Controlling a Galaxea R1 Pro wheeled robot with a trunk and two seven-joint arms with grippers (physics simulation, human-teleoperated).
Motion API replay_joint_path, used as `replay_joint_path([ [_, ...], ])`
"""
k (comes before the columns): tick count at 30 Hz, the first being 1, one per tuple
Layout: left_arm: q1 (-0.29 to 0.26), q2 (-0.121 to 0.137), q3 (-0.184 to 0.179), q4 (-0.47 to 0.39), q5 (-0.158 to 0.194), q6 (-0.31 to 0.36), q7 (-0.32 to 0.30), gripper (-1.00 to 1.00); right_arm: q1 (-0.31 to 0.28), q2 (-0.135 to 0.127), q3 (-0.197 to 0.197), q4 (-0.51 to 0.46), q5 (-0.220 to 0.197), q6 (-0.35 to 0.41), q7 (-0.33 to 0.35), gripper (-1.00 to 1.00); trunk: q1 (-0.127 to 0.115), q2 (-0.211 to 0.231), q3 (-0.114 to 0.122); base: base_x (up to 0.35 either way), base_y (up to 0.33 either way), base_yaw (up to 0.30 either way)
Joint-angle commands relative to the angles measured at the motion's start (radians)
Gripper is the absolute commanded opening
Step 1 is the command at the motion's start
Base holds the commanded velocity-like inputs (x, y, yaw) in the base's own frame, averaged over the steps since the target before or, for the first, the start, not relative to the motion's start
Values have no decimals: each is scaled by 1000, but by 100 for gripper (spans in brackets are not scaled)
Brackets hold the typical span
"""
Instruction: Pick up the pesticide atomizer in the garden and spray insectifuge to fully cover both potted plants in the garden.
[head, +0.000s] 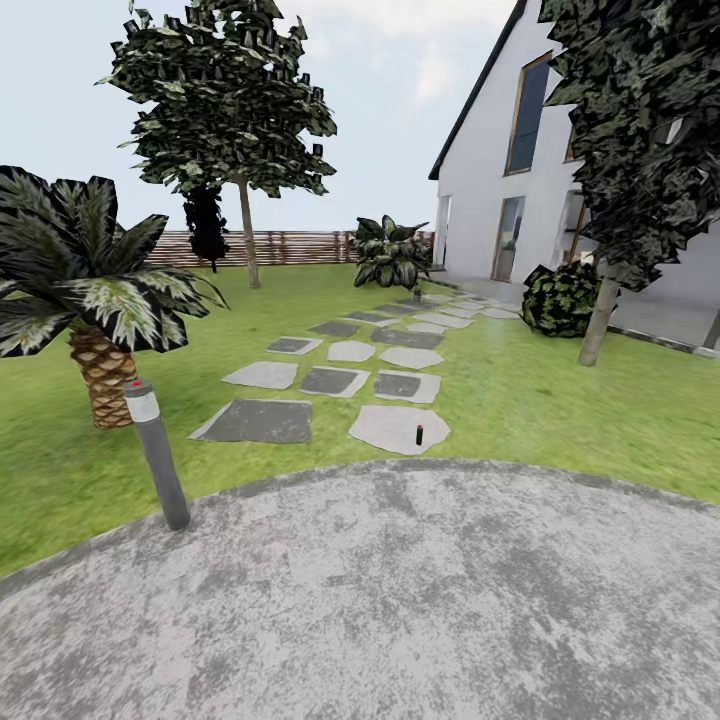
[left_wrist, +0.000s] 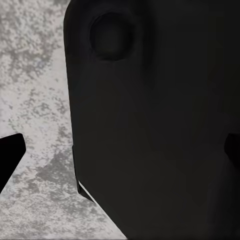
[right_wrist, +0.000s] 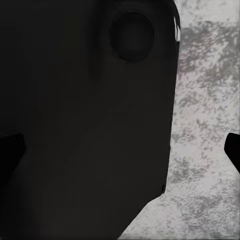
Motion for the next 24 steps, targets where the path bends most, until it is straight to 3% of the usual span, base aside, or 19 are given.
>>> replay_joint_path([
  [1,0,0,0,0,0,0,0,100,0,0,0,0,0,0,0,100,0,0,0,0,0,0],
  [10,0,-4,3,6,3,-2,-6,100,-7,44,3,-31,4,0,7,100,0,0,0,0,0,0],
  [13,0,-4,3,6,3,-2,-6,100,-8,48,2,-36,4,-1,6,100,0,0,0,0,0,0],
  [19,-1,4,0,-3,0,-5,-5,100,-8,39,2,-42,5,-12,4,100,0,0,0,0,0,0],
  [24,-6,30,-1,-31,-1,-33,-4,100,-8,16,2,-51,5,-40,3,100,0,0,0,0,0,0],
])
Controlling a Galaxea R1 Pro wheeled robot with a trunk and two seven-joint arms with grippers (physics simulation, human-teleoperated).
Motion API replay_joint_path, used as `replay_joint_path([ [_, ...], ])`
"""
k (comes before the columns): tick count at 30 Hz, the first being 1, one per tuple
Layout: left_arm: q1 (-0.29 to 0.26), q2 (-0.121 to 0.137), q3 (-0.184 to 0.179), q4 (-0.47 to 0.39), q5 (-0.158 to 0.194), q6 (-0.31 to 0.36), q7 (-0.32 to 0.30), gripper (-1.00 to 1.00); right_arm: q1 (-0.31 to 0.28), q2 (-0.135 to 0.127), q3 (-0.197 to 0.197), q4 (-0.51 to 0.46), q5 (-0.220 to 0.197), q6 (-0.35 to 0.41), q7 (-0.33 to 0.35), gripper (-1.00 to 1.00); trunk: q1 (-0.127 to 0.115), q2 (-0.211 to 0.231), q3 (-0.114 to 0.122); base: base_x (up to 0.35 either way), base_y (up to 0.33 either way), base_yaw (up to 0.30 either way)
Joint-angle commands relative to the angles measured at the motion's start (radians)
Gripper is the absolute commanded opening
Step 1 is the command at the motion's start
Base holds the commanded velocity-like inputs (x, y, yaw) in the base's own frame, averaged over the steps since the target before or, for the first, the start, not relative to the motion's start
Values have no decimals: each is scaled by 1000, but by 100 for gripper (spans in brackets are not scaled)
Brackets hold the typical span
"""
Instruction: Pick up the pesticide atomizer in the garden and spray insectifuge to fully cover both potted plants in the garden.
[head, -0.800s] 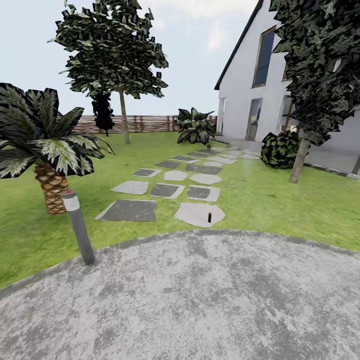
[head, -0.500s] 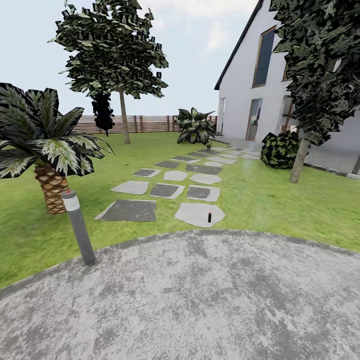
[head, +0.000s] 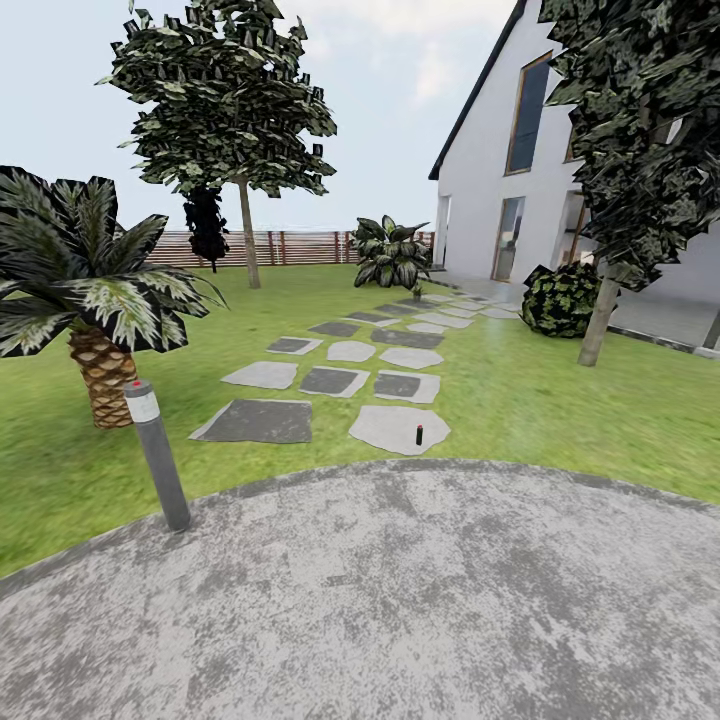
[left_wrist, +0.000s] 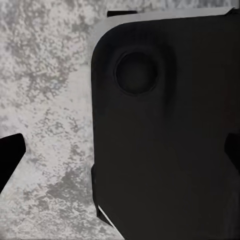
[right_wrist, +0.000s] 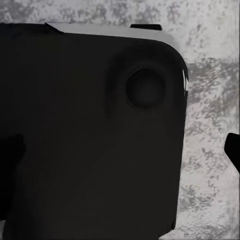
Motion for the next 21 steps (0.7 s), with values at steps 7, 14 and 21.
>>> replay_joint_path([
  [7,-77,22,3,-198,-2,-64,-1,100,-1,-153,-3,-202,0,-271,0,100,0,-1,-1,0,0,0],
  [14,-162,43,2,-241,-6,-185,-1,100,-2,-181,-6,-413,0,-276,0,100,0,-1,-1,0,0,0],
  [21,-249,44,3,-250,-5,-235,0,100,-9,-181,-7,-601,-2,-278,0,100,0,-1,-1,0,0,0],
])
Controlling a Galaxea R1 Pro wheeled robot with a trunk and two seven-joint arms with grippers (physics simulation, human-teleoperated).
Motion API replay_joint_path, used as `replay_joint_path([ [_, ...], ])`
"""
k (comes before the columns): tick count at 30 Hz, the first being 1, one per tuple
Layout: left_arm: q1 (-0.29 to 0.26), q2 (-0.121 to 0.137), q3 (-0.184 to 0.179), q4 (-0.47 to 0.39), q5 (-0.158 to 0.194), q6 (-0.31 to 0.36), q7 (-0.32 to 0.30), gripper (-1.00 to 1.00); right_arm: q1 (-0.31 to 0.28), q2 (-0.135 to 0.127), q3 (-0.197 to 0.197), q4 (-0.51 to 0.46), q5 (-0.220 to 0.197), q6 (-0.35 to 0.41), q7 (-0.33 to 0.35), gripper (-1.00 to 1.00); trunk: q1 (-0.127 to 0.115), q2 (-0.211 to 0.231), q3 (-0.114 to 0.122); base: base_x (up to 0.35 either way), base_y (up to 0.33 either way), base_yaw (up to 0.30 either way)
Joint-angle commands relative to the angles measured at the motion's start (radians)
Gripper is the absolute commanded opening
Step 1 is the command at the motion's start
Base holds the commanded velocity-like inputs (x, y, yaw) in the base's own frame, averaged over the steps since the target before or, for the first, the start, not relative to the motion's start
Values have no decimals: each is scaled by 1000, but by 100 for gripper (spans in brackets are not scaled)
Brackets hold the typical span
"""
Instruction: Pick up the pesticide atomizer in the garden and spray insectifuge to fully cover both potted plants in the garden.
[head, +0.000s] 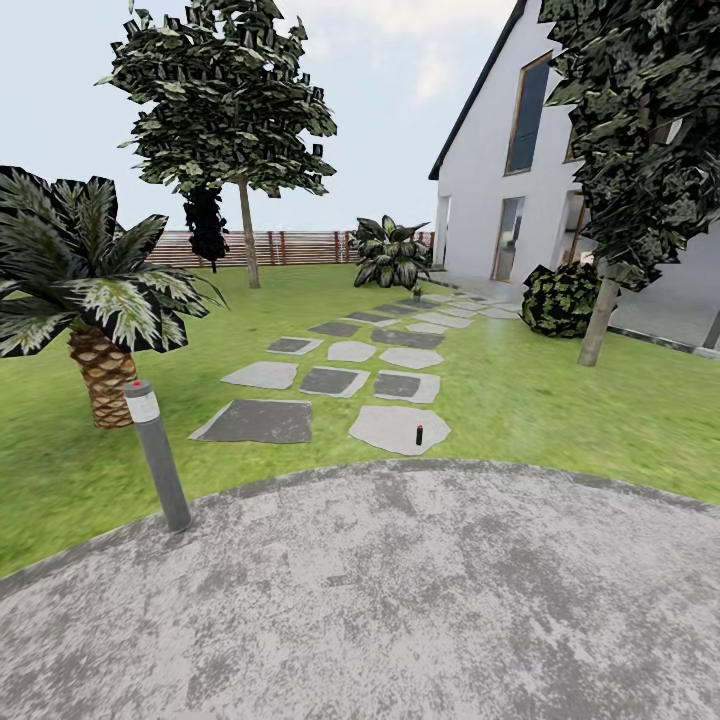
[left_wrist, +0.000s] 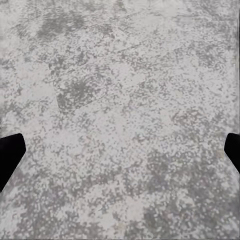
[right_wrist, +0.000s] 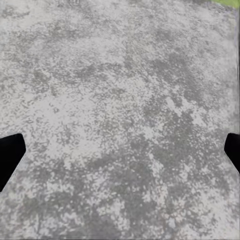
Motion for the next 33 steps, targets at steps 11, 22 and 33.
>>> replay_joint_path([
  [11,-19,-1,0,7,6,-5,3,100,-33,40,8,71,-1,-101,9,100,0,-1,-1,0,0,0],
  [22,-20,-1,0,15,3,-6,2,100,-33,52,8,87,5,-105,5,100,0,-1,-1,163,-50,0],
  [33,-20,2,0,15,3,-5,2,100,-33,52,7,106,0,-105,6,100,0,-1,-1,299,-127,0],
])
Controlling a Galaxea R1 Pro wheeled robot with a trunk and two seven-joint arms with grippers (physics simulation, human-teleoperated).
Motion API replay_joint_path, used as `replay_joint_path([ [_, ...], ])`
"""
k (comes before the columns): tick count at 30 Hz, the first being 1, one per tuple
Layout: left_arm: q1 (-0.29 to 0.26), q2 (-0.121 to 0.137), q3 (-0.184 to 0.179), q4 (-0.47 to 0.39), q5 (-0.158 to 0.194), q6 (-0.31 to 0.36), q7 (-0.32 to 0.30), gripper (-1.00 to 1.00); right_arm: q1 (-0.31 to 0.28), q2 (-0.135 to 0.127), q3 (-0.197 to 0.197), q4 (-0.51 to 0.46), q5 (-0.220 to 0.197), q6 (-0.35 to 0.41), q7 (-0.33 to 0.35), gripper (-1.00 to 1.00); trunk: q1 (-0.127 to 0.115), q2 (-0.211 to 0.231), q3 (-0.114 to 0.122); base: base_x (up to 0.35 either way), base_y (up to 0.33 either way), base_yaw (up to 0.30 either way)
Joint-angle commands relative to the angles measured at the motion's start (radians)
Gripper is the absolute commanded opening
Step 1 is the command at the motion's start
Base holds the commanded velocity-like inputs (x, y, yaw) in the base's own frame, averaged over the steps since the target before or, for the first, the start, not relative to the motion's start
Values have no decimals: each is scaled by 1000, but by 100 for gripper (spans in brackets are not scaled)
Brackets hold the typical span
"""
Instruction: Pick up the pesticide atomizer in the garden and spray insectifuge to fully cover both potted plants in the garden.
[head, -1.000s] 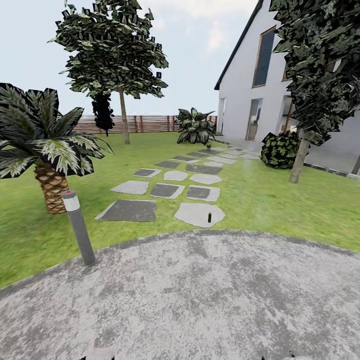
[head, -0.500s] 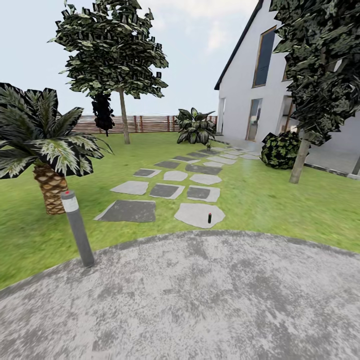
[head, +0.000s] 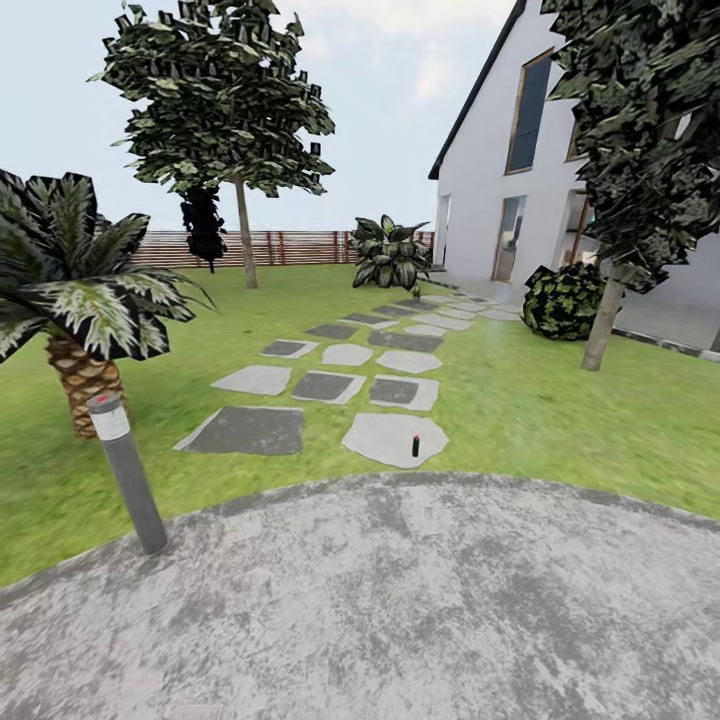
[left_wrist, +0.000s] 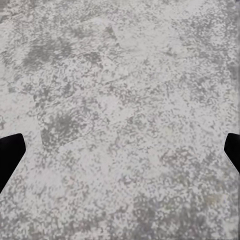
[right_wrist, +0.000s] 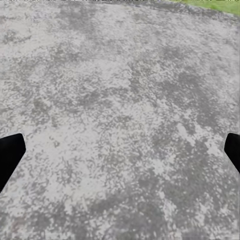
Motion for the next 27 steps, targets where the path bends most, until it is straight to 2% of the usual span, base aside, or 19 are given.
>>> replay_joint_path([
  [1,-1,0,0,1,0,-3,0,100,-1,0,0,1,0,-3,1,100,0,0,-1,303,-148,0],
  [27,-1,0,0,1,-1,-3,1,100,-1,2,2,3,-1,-3,1,100,0,0,-1,272,-198,0],
])
